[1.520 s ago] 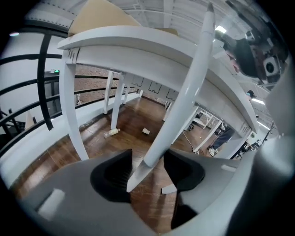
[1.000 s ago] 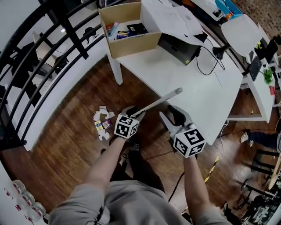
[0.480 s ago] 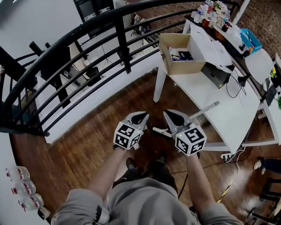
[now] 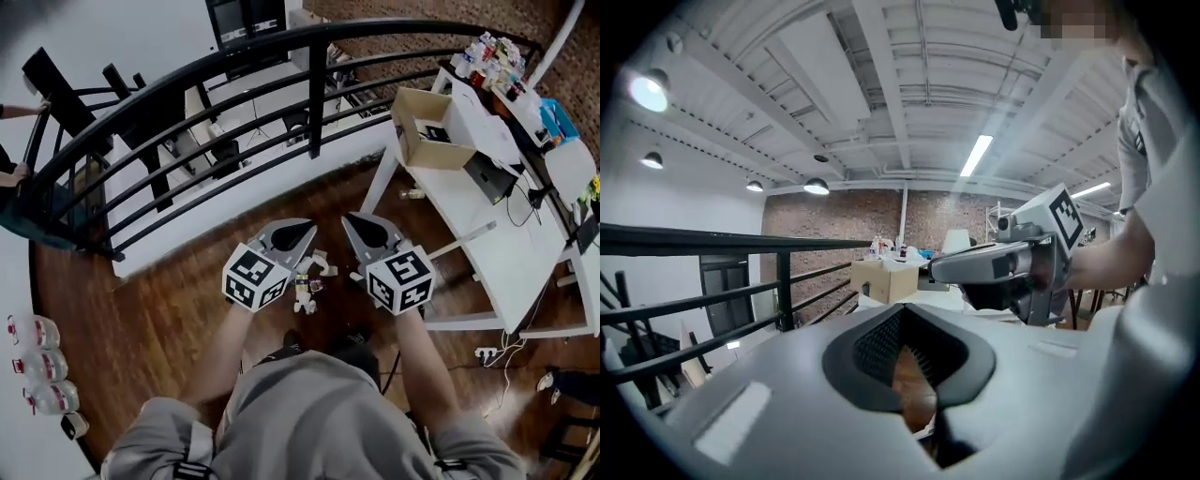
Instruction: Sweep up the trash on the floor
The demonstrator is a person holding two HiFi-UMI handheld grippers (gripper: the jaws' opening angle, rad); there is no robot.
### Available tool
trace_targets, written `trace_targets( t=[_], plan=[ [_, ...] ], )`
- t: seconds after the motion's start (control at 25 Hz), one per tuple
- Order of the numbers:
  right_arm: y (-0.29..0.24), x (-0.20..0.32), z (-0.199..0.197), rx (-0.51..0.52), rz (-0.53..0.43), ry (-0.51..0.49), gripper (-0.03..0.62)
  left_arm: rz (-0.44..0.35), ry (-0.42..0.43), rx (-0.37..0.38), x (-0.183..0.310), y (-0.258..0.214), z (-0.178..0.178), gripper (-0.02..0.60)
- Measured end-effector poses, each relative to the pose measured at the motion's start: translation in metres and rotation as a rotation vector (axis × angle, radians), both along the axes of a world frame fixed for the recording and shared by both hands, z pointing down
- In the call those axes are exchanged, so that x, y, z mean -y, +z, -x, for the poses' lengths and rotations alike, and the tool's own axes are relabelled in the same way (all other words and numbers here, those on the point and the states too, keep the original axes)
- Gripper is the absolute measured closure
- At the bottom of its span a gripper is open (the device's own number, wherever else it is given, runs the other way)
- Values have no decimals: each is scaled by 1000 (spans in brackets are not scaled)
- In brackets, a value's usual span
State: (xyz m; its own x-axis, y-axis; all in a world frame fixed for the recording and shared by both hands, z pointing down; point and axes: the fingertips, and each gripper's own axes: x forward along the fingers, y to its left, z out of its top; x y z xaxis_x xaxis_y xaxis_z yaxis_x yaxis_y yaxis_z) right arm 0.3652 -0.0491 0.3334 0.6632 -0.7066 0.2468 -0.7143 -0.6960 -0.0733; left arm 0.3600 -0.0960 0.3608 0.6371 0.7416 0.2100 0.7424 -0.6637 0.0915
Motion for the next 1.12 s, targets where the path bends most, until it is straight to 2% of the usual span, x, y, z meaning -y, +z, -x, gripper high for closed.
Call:
trace_targets(
  t=[0.2,0.4,1.12],
  plan=[
    [-16,34,7,-31,-22,-30,594,57,-31,22,35,-12,14,577],
    [-26,45,8,-42,-47,-27,594,59,-61,29,54,-17,17,577],
    [-28,43,9,-34,-48,-8,594,68,-67,37,52,-16,20,577]
  ],
)
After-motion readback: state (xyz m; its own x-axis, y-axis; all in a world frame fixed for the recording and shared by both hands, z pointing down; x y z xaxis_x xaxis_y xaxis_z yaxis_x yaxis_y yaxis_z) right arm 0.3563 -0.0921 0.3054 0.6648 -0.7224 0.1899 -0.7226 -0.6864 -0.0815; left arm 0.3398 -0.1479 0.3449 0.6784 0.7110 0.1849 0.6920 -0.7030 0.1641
